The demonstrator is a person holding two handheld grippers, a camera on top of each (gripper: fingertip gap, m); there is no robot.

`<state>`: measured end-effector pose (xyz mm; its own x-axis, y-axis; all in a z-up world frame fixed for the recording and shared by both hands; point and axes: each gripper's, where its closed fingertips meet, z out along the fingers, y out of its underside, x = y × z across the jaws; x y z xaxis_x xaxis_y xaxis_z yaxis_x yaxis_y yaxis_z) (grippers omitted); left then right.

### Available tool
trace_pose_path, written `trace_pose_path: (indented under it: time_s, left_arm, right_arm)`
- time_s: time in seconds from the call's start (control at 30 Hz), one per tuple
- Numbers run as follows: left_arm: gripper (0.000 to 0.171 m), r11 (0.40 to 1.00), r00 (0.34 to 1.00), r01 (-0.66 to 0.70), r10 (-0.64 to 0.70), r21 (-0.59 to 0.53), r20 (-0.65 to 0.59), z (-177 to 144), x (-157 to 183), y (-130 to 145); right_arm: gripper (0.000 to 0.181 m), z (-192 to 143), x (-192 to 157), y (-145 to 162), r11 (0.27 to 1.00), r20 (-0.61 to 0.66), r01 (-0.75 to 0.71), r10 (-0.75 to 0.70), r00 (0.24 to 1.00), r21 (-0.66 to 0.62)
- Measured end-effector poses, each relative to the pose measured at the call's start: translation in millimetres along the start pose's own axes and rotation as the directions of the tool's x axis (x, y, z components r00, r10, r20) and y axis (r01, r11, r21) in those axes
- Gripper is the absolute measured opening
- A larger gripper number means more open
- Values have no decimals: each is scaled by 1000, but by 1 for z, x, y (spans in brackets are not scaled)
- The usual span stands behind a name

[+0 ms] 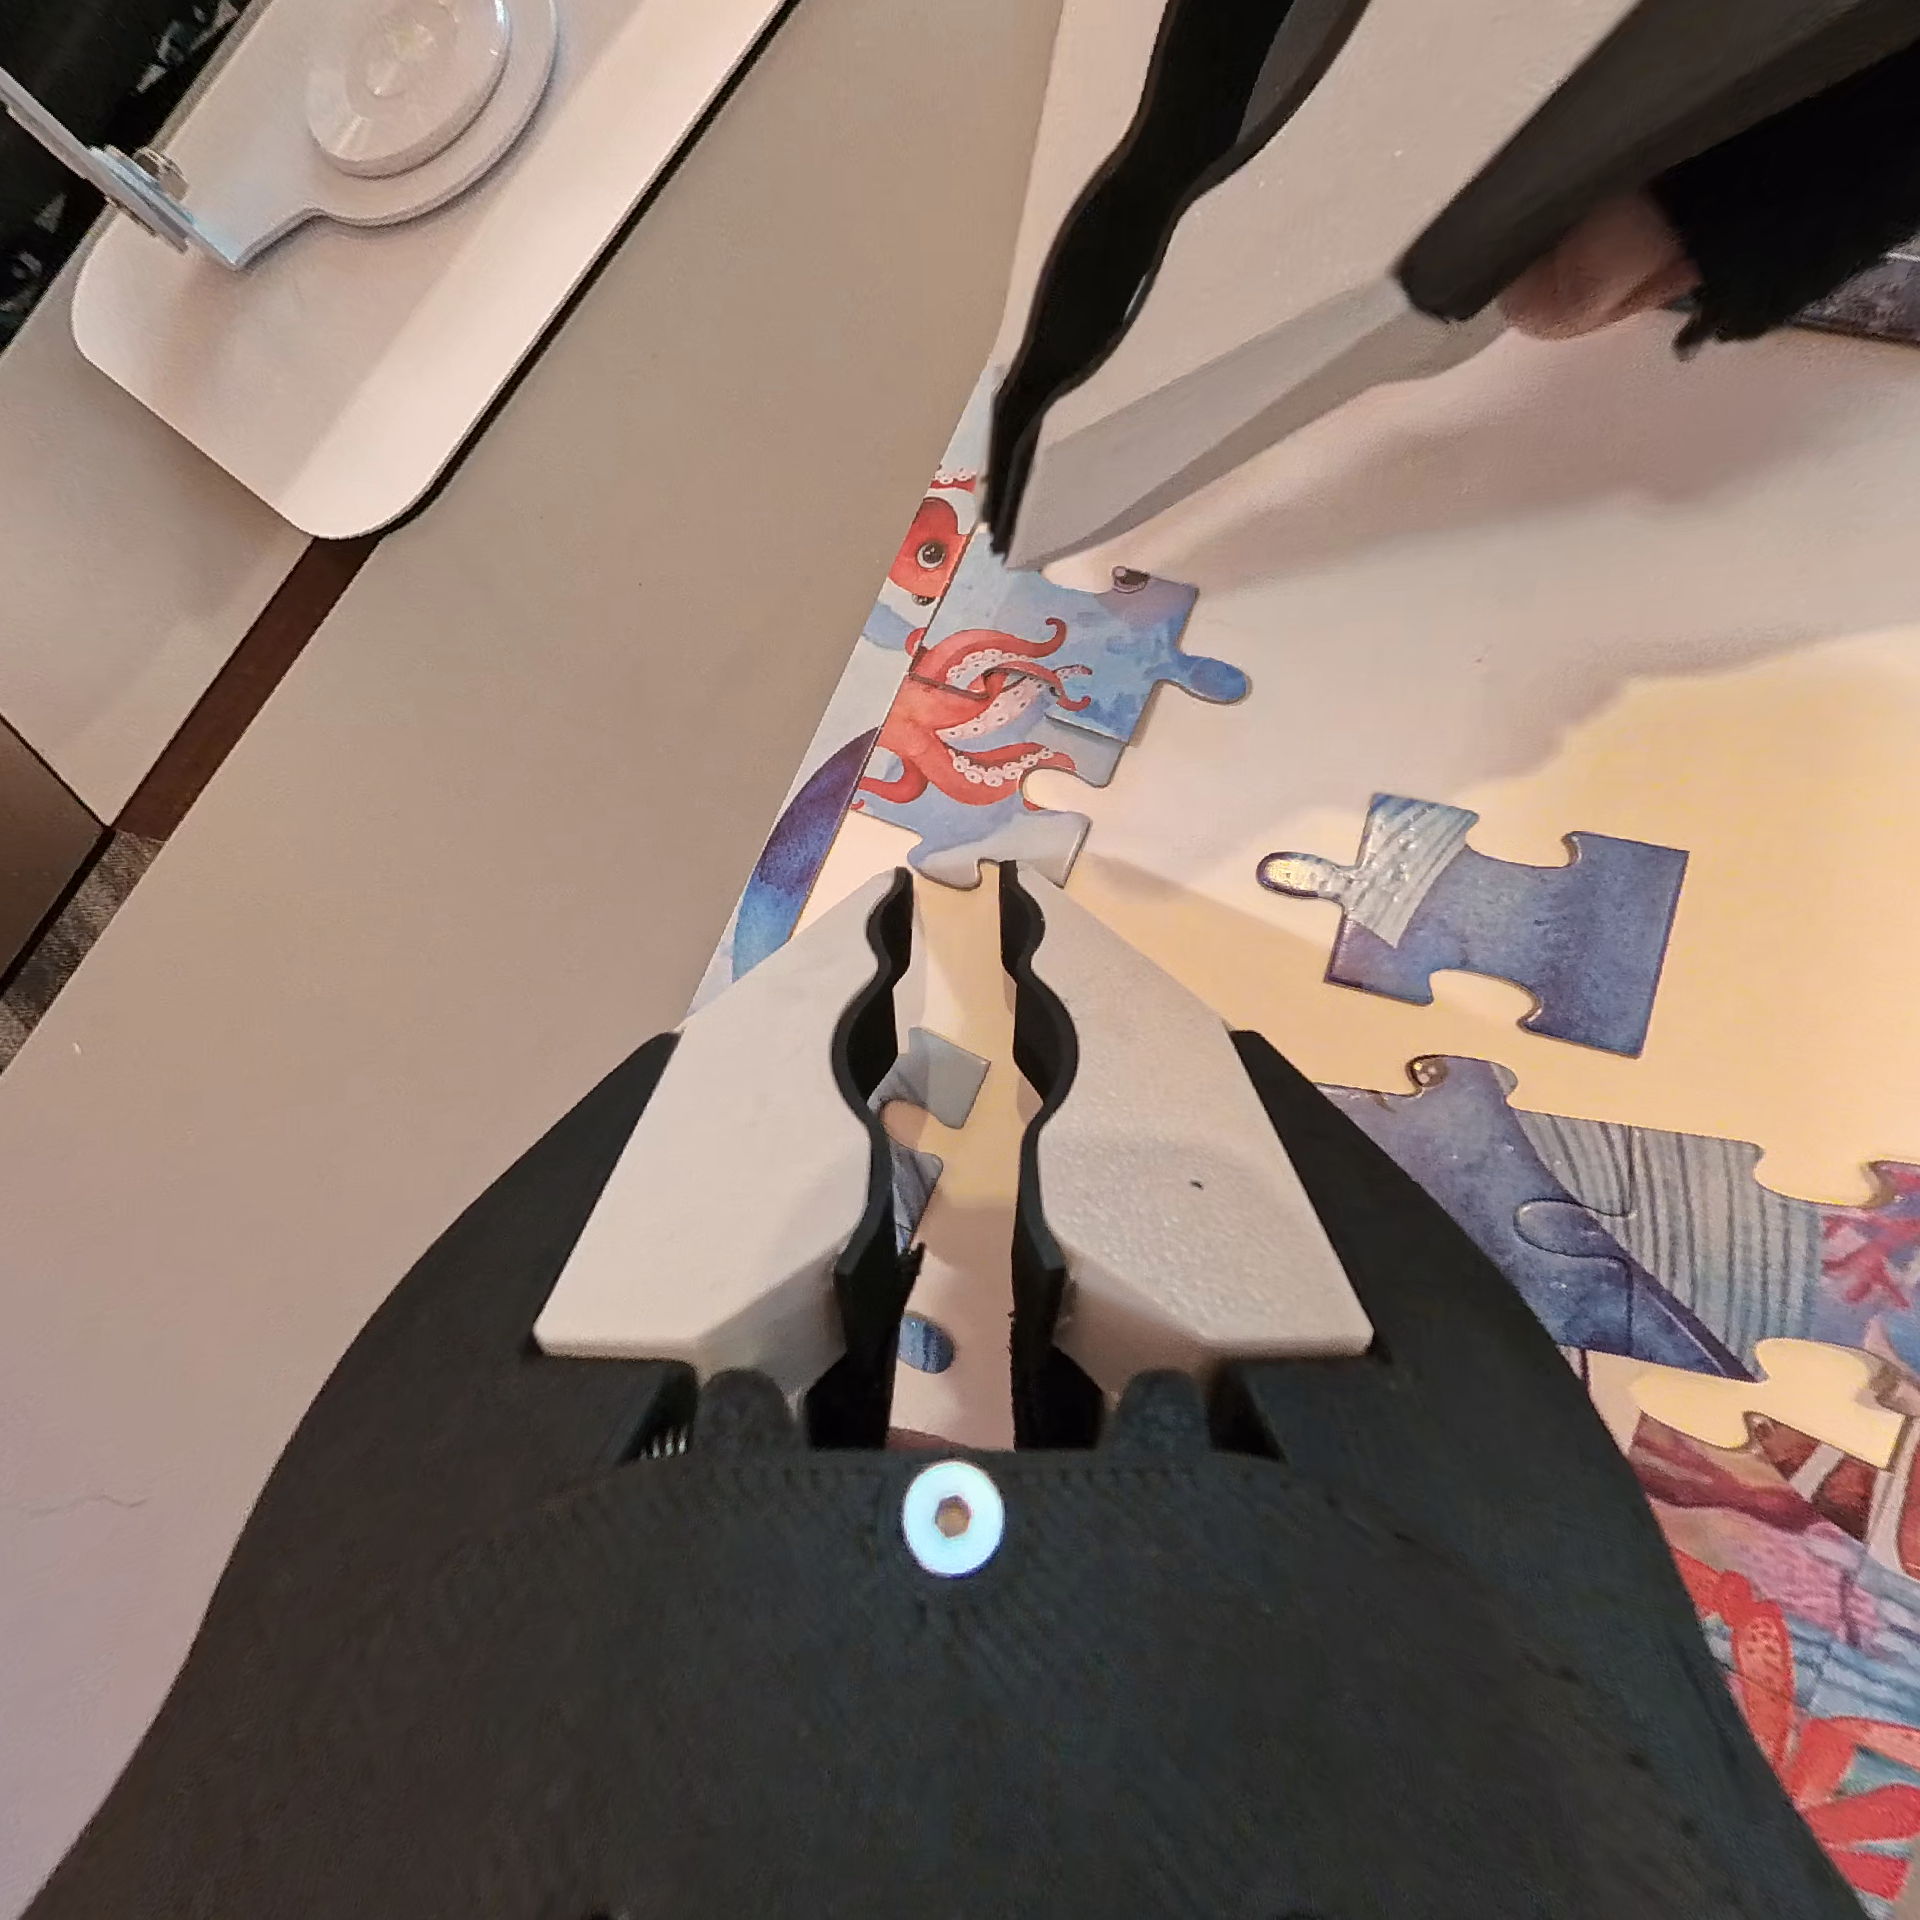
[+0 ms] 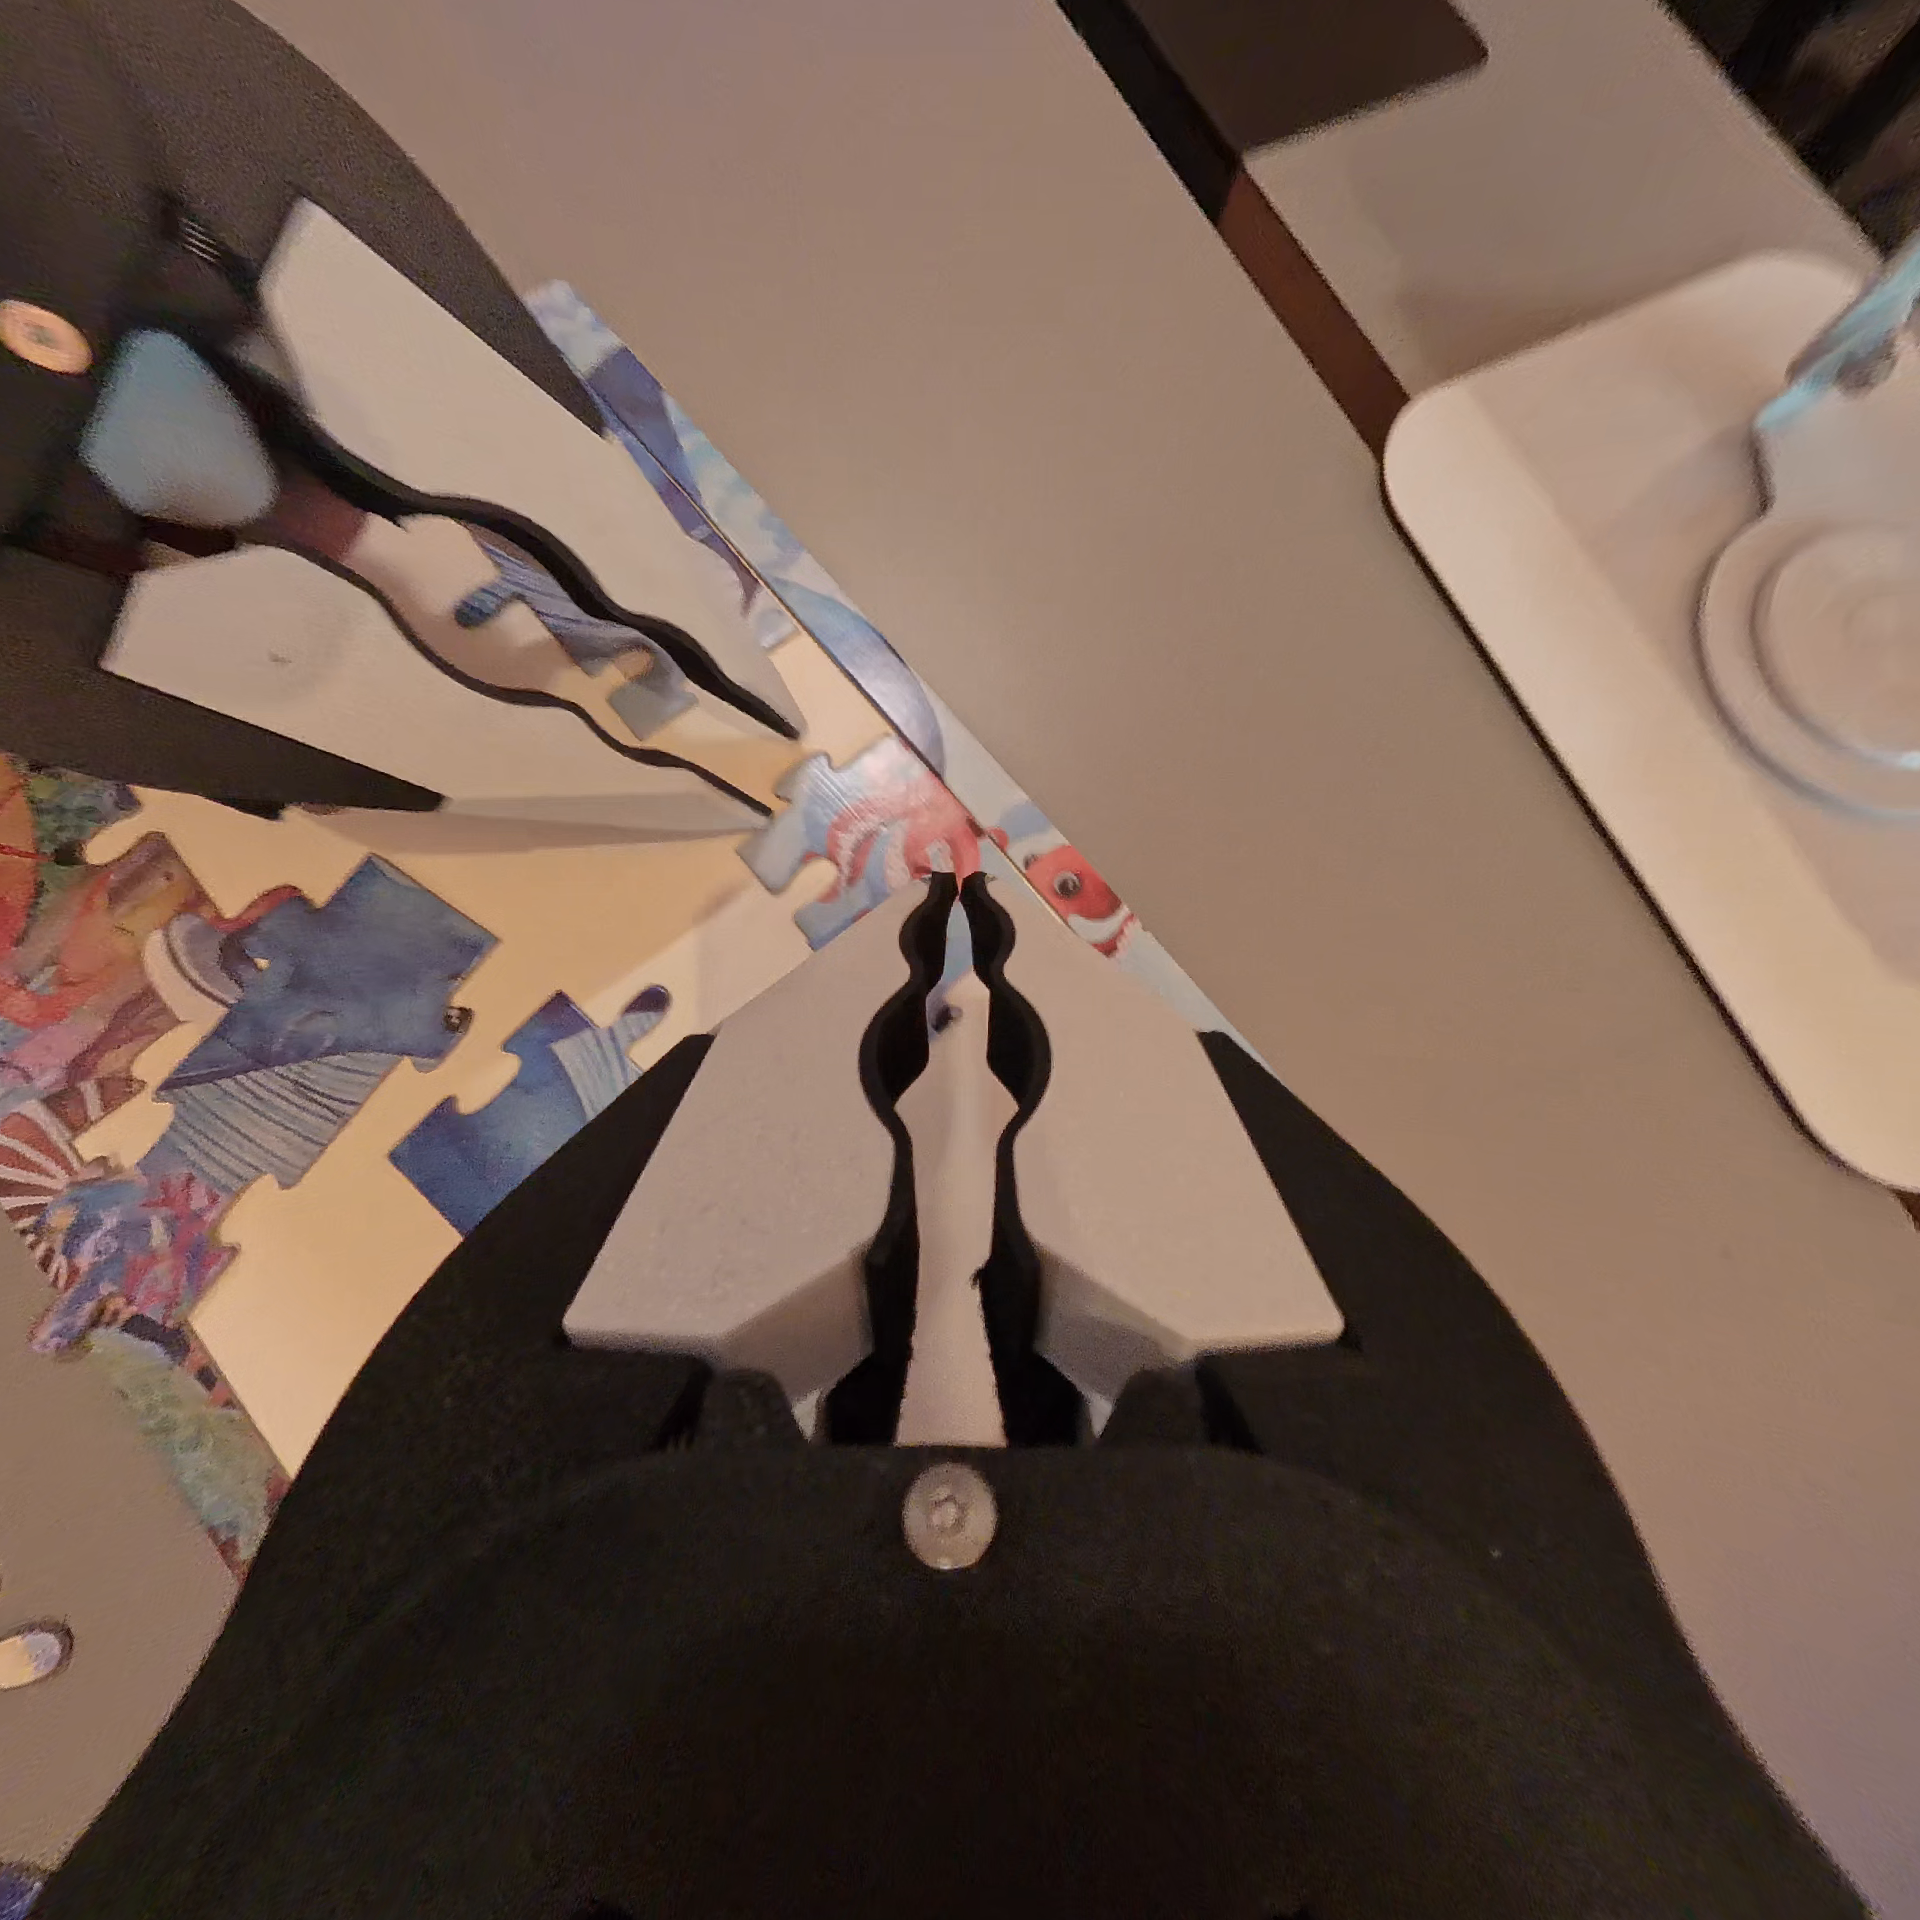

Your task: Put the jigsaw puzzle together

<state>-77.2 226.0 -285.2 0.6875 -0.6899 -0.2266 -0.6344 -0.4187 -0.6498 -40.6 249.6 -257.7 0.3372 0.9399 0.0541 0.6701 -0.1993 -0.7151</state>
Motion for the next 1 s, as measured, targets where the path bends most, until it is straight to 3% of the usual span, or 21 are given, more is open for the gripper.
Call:
trace_pose_path:
  time_s: [0.1,0.2,0.47,0.63,0.83,0.9,1.0]
  left_arm:
    - [14,1000,1000,1,-1,4,-2,0,0,0]
    - [15,1000,1000,7,-7,11,-2,0,-1,0]
    - [16,1000,1000,4,-4,14,3,0,-1,0]
    - [15,1000,1000,-1,1,13,3,0,-1,0]
    - [15,1000,1000,5,-5,20,-4,1,0,0]
    - [14,1000,1000,5,-5,21,-6,1,0,0]
    - [13,1000,1000,4,-4,21,-5,1,0,-1]
  right_arm:
    - [2,7,-16,-5,998,14,68,-68,998,10]
    - [0,24,-17,14,989,-14,134,-135,991,-65]
    - [0,8,-6,6,999,26,49,-49,998,-1]
    - [0,-4,7,33,988,59,-14,24,998,-154]
    - [30,-8,1,39,977,79,-5,23,997,-214]
    - [51,-5,-7,39,973,99,-26,50,994,-228]
    - [50,0,-6,42,969,65,-20,37,997,-244]
